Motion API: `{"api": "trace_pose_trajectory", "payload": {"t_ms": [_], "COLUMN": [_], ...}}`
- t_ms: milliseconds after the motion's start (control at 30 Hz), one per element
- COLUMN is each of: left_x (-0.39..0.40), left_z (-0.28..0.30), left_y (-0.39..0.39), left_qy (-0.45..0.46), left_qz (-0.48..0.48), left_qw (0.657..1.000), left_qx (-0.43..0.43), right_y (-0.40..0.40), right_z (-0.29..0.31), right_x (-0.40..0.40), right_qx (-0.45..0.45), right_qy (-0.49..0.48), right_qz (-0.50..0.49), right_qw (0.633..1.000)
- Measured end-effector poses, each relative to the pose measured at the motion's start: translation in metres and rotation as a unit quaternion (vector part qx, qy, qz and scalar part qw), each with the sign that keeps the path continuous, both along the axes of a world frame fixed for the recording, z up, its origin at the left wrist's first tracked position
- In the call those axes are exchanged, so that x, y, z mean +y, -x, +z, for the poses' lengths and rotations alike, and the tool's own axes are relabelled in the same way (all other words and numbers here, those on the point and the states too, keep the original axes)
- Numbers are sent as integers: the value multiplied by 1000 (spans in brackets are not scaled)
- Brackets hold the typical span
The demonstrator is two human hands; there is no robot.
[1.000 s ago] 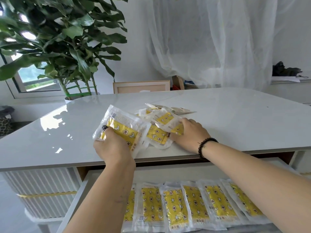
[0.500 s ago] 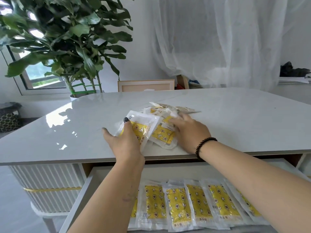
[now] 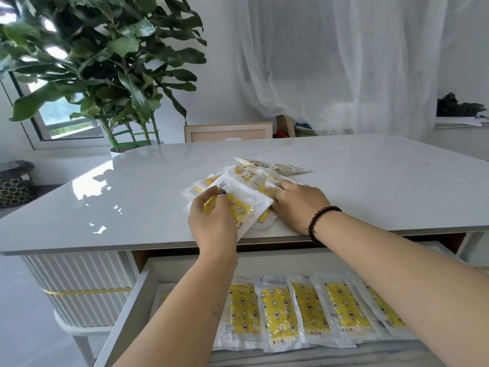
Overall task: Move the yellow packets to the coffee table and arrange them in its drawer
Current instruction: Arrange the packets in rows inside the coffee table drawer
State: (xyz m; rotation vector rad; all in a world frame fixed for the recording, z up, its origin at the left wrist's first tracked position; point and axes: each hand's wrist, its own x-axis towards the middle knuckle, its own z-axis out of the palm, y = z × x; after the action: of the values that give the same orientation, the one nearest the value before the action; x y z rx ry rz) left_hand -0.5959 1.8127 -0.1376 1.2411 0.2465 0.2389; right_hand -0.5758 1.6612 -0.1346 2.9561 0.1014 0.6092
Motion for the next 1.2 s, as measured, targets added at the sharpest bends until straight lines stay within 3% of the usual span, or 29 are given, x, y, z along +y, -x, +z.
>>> {"api": "trace_pose_trajectory", "payload": {"t_ms": [100,167,300,500,733,933,1033,1133,1200], "left_x": [-2,-1,10,32,52,77,86,94,103], "left_z": [-2,0,5,29,73,95,103,114,120], "left_y": [4,6,17,36,62,105,124,131,137], "left_qy": [-47,-79,-130,-173,-238,-208,-110,5,27], "left_qz": [-13,-39,-101,-206,-289,-328,-339,-358,-384], "left_qw": [999,996,986,959,922,916,927,927,919], "left_qx": [-18,-15,23,94,99,99,120,107,89], "right_y": [8,13,16,36,80,147,178,203,220], "right_z": [5,8,17,36,74,114,117,103,92], "right_x": [8,11,6,-6,-1,32,53,65,72], "right_qx": [-4,-12,-32,-67,-154,-211,-244,-277,-264], "right_qy": [79,81,-73,-285,-398,-444,-404,-248,-164], "right_qz": [4,1,-52,-83,-117,-19,40,174,233], "right_qw": [997,997,995,952,897,871,881,912,921]}}
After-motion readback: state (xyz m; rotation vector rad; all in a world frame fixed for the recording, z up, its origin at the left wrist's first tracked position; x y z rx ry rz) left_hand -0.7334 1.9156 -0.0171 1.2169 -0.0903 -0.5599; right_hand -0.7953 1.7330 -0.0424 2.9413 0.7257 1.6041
